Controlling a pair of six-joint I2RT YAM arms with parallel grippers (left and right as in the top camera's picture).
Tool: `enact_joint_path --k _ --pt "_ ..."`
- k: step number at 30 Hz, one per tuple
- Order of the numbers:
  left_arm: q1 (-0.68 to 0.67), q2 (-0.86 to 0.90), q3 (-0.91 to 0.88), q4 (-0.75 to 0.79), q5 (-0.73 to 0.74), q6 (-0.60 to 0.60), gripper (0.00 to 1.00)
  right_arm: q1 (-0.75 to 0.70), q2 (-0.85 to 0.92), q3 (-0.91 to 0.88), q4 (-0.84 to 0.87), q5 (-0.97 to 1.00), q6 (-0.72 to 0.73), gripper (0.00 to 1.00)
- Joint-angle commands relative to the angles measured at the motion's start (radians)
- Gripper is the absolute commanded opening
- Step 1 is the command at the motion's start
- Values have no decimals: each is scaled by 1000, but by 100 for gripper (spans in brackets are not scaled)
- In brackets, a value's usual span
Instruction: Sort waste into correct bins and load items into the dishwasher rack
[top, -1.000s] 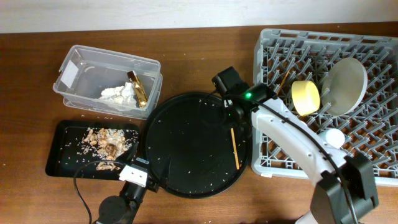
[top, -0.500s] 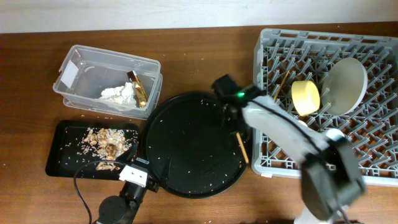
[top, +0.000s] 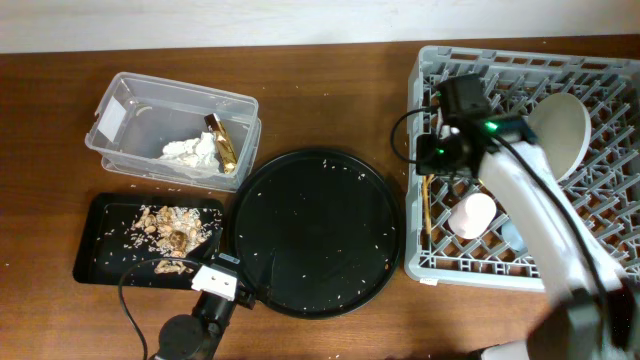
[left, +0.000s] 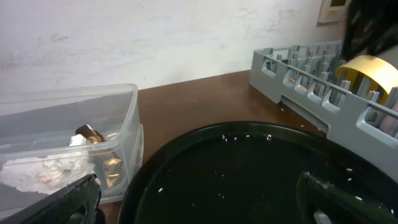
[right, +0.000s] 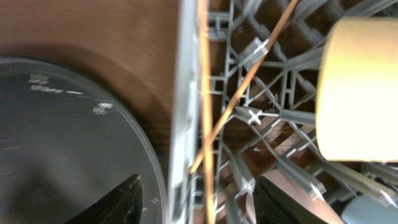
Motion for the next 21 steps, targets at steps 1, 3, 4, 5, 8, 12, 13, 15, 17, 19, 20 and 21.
enact_joint_path --k 1,3,4,5,8,12,13,15,17,19,20,21 --pt "3 -5 -6 2 8 11 99 25 -274 36 -74 -80 1 62" --pt "3 -5 -6 2 8 11 99 47 -436 36 -156 -132 2 98" --pt "3 -5 -6 2 8 11 99 47 -481 36 -174 -165 2 98" --pt "3 -5 -6 2 8 12 99 47 -546 36 -196 -214 9 98" --pt "3 -5 -6 2 8 12 99 45 -657 36 -298 -187 -28 98" --pt "3 -5 -6 2 8 12 99 45 -835 13 -349 7 -29 98" --pt "3 -5 -6 2 8 12 99 34 -904 -47 -244 37 -42 98" --pt "3 -5 -6 2 8 12 99 -10 -1030 -224 -37 34 -45 98" --pt "3 -5 -6 2 8 12 99 -55 -1166 -461 158 22 -44 99" --pt "3 -5 -6 2 8 12 99 -93 -1336 -753 315 14 -40 98" --pt "3 -5 -6 2 8 12 99 -106 -1407 -862 343 11 -40 98" --pt "3 -5 -6 2 8 12 99 -114 -1444 -917 353 11 -40 98"
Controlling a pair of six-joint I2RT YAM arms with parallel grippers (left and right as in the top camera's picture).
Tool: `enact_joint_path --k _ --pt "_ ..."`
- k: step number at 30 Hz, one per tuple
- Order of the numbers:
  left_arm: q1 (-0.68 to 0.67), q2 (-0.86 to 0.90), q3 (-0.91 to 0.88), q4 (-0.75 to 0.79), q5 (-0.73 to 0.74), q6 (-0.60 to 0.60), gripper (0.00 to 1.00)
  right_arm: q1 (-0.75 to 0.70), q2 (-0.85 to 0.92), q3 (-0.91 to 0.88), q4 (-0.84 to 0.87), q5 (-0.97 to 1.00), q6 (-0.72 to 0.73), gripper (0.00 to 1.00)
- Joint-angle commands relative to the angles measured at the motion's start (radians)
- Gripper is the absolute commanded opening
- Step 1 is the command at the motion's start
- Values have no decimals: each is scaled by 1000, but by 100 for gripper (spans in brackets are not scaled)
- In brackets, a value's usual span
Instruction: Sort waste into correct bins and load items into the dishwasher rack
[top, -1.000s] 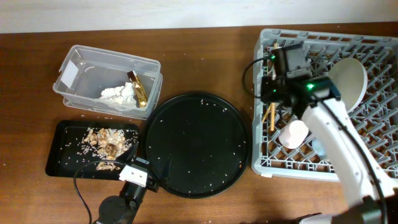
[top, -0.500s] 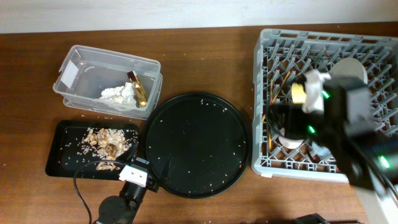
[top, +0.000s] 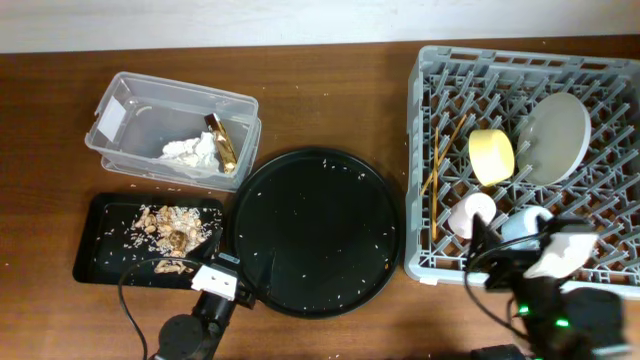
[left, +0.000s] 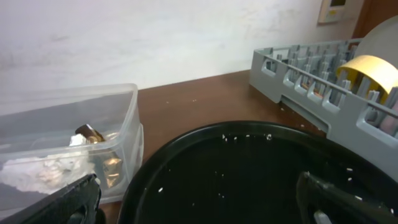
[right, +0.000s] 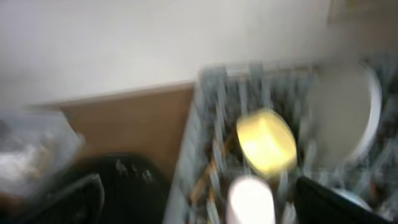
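The grey dishwasher rack (top: 600, 90) on the right holds two wooden chopsticks (top: 436, 185), a yellow cup (top: 492, 157), a pale plate (top: 553, 138) and a white cup (top: 470, 213). My right gripper (right: 202, 208) hangs at the rack's near edge, open and empty; its view is blurred. The yellow cup (right: 267, 142) and white cup (right: 250, 199) lie ahead of it. My left gripper (left: 199, 208) is open and empty at the near rim of the round black tray (left: 249, 168). A clear bin (top: 175, 138) holds tissue and a gold wrapper.
A black rectangular tray (top: 95, 240) with food scraps lies at the front left. The round black tray (top: 318, 232) carries scattered crumbs between the bin and the rack. Bare brown table shows behind the trays. A wall stands behind the table.
My right gripper was over the rack's left side above the chopsticks; now it is back at the rack's near edge, low right in the overhead view. The left gripper has not moved.
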Motion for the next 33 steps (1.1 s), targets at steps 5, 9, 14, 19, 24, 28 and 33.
enact_joint_path --k 5,9,14,19,24,28,33 --pt "3 -5 -6 2 8 12 99 -72 -261 -498 322 1 -6 98" --pt "3 -5 -6 2 7 12 99 -71 -261 -620 559 -5 -6 98" --pt "3 -5 -6 2 8 12 99 -71 -260 -620 554 -6 -6 98" --pt "3 -5 -6 2 8 11 99 -71 -260 -620 554 -6 -6 98" --pt "3 -5 -6 2 8 12 100 -71 -260 -620 554 -6 -6 98" --pt "3 -5 -6 2 8 12 99 -71 -260 -620 554 -6 -6 98" --pt "3 -5 -6 2 8 11 99 -71 -260 -620 554 -6 -6 98"
